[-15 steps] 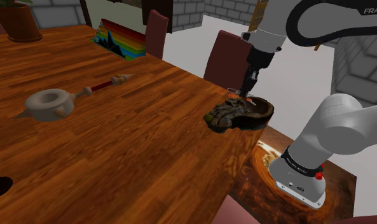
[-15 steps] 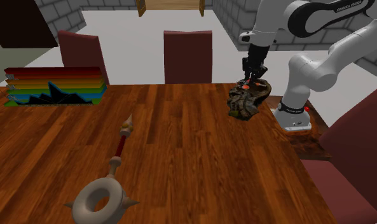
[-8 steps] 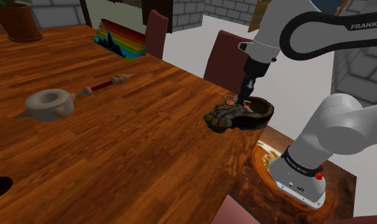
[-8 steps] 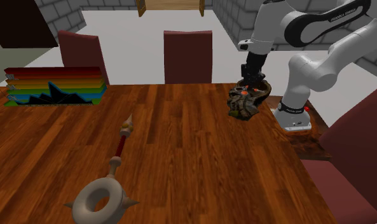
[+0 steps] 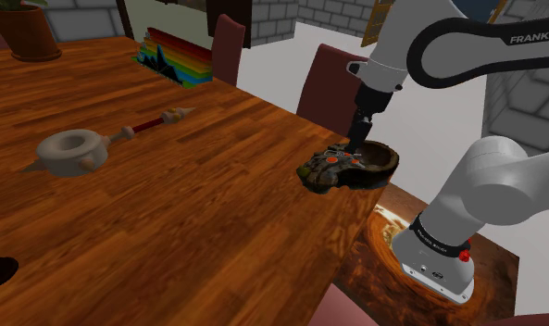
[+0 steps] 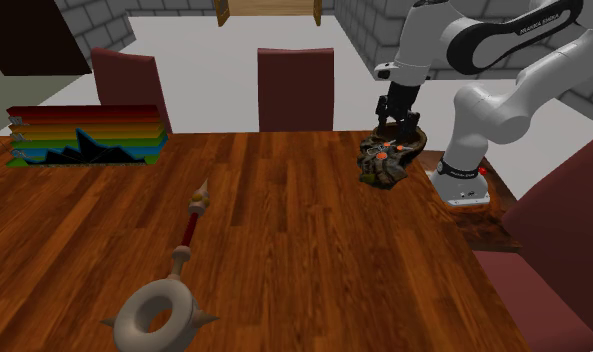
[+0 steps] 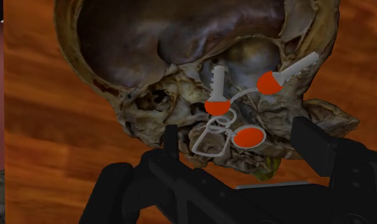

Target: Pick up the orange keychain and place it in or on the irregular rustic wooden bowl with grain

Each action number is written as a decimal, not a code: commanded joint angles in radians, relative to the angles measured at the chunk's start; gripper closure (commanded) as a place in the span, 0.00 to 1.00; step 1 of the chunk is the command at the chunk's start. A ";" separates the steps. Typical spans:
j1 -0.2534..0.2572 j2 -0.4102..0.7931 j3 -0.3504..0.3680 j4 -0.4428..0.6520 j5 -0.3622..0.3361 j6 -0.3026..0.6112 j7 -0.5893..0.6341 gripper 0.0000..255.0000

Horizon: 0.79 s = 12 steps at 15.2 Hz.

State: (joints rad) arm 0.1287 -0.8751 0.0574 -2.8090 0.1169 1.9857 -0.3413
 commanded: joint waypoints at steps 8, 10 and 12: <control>-0.008 -0.027 -0.013 0.113 -0.014 -0.141 0.002 0.00; -0.008 -0.027 -0.013 0.113 -0.014 -0.141 0.002 0.00; -0.008 -0.027 -0.013 0.113 -0.014 -0.141 0.002 0.00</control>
State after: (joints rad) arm 0.1212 -0.9021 0.0448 -2.6969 0.1028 1.8466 -0.3392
